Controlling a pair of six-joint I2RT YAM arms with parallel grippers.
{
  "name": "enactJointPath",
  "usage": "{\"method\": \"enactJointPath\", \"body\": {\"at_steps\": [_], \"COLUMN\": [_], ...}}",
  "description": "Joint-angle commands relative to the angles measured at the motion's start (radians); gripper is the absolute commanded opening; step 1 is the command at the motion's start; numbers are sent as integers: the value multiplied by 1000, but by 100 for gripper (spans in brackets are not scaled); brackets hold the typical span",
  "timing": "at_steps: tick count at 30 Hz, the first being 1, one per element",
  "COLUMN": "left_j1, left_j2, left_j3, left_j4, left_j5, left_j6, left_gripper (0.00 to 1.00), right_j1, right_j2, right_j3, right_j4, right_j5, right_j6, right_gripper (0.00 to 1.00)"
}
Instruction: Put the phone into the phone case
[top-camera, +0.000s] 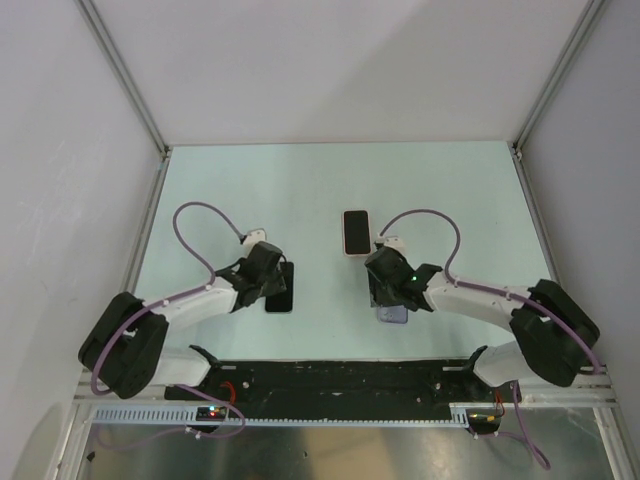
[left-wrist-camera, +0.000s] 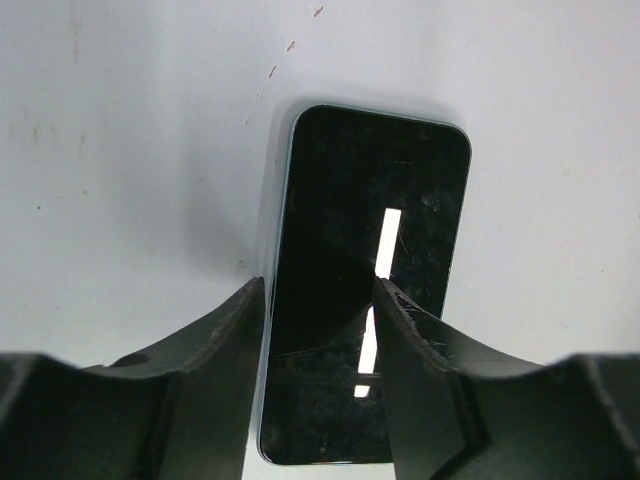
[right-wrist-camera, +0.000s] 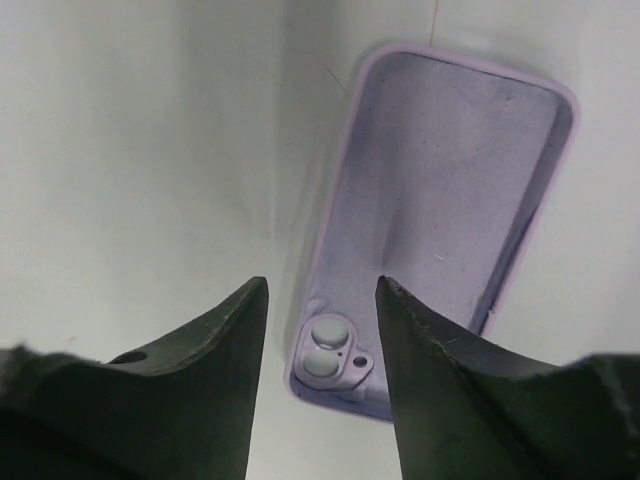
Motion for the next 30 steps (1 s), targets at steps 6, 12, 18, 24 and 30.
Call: {"method": "enactJointPath", "body": {"at_steps": [6, 12, 18, 24, 30], "left_j1": [25, 47, 30, -44, -230], "left_j2": [-146, -260, -289, -265, -217], "left_j3": [-39, -31, -6, 15, 24], "left_j4": [9, -9, -11, -11, -4], "left_j5": [-7, 1, 65, 88, -31], "left_j6": [4, 3, -17, -26, -152], "left_gripper": [78, 81, 81, 82, 83], "right_j1": [11, -3, 22, 53, 42], "right_j2": [159, 174, 109, -6, -134], "right_j3": [118, 150, 154, 154, 154], "right_j4": [5, -23, -78, -68, -93], "right_j5": [18, -33, -18, 15, 65], "right_j6": [64, 259, 616, 803, 752], "right_gripper": [25, 1, 0, 50, 86]}}
